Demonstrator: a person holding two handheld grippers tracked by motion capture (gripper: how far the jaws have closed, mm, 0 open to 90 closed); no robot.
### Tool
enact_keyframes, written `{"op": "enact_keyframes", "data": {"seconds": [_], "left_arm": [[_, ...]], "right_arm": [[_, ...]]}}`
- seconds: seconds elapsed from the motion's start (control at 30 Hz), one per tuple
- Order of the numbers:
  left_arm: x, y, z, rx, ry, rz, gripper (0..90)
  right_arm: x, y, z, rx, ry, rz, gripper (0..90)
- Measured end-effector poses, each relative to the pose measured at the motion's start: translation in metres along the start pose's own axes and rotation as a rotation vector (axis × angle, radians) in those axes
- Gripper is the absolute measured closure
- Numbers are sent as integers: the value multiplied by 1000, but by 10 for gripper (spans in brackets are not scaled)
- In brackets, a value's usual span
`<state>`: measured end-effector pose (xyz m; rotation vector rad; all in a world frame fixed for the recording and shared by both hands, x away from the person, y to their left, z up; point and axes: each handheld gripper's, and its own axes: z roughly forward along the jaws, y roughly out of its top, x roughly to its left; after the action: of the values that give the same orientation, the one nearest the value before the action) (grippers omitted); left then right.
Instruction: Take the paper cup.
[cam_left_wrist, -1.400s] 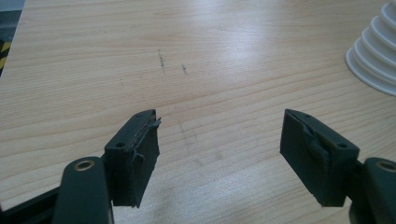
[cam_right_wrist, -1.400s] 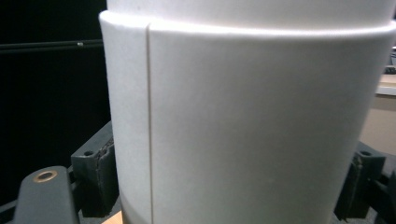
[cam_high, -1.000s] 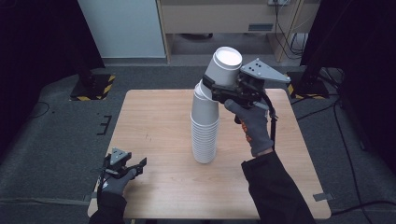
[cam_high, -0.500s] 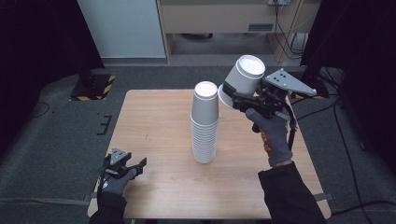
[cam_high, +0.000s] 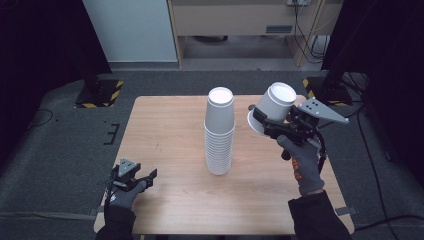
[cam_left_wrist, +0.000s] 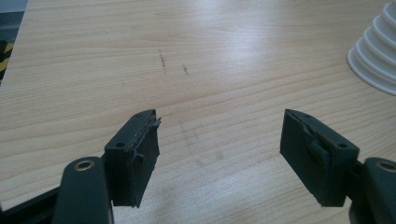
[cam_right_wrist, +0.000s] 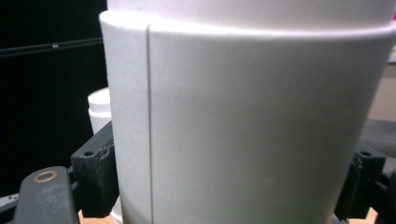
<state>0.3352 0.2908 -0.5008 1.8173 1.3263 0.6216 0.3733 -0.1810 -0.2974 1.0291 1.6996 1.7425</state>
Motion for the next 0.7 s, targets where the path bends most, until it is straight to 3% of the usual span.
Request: {"op": "enact_keyframes", "data": {"seconds": [0.37, 0.7], "left_arm": [[-1, 1, 0, -6, -1, 0, 271], [-5, 3, 0, -24, -16, -2, 272]], "right_arm": [[-10, -30, -14, 34, -12, 34, 160], [-22, -60, -30, 52, -26, 114, 160]]}}
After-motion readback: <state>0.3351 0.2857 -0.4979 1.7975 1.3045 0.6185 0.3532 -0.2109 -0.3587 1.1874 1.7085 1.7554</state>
